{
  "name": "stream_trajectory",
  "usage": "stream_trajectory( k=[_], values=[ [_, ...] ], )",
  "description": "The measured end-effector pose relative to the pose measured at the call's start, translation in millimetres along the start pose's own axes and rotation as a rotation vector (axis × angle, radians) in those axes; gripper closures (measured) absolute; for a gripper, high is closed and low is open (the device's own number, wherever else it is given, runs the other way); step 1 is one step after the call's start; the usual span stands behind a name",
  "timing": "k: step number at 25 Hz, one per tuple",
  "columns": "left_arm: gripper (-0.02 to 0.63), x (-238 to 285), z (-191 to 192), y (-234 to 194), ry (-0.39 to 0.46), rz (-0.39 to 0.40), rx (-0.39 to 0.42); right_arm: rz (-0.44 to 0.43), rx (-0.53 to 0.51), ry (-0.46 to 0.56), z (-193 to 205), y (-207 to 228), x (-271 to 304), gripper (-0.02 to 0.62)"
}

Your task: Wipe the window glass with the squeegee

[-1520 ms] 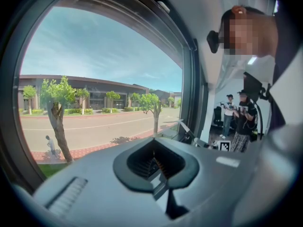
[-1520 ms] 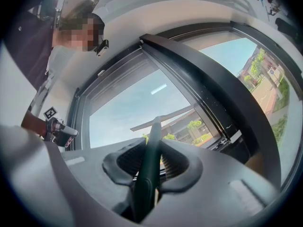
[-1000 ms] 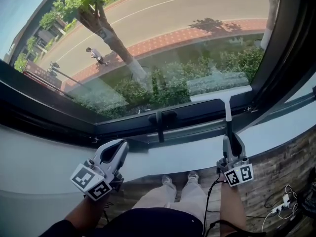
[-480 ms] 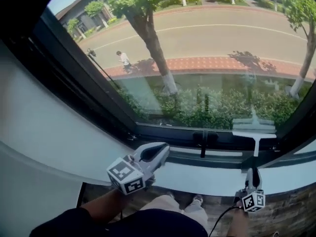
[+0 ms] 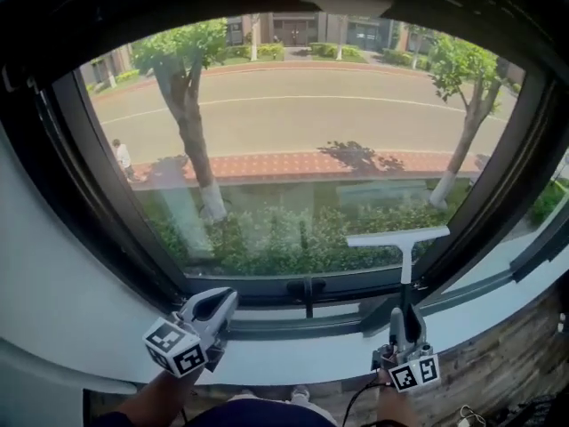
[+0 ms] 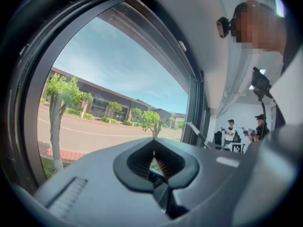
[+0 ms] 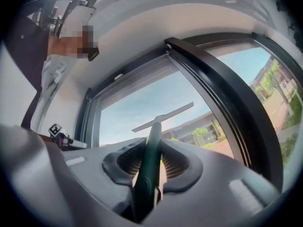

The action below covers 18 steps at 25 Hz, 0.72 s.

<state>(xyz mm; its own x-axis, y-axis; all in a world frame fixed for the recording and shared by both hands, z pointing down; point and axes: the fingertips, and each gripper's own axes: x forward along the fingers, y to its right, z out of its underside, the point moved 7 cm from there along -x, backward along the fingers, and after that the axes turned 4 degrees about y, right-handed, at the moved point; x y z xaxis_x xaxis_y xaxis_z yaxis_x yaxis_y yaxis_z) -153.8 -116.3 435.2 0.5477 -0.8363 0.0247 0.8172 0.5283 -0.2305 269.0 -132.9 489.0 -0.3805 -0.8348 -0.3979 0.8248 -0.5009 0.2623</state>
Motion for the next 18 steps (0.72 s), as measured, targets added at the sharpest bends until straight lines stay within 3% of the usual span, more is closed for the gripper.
stream_trajectory(
  k=[3, 13, 18],
  values=[
    [0.601, 21.2, -1.1, -1.2, 0.046, 0.058, -0.009, -0.055, -0.078, 0.114, -54.6, -10.1, 36.0, 0.492],
    [0.601, 36.2, -22.6, 18.9, 0.067, 0.226, 0.041, -0.122, -0.237, 0.376, -193.6, -32.2, 139.5, 0.492],
    [0.601, 36.4, -42.3, 10.1, 0.117, 0.207, 0.059, -0.137, -0.255, 0.453, -227.8, -32.9, 179.6, 0.492]
  ],
)
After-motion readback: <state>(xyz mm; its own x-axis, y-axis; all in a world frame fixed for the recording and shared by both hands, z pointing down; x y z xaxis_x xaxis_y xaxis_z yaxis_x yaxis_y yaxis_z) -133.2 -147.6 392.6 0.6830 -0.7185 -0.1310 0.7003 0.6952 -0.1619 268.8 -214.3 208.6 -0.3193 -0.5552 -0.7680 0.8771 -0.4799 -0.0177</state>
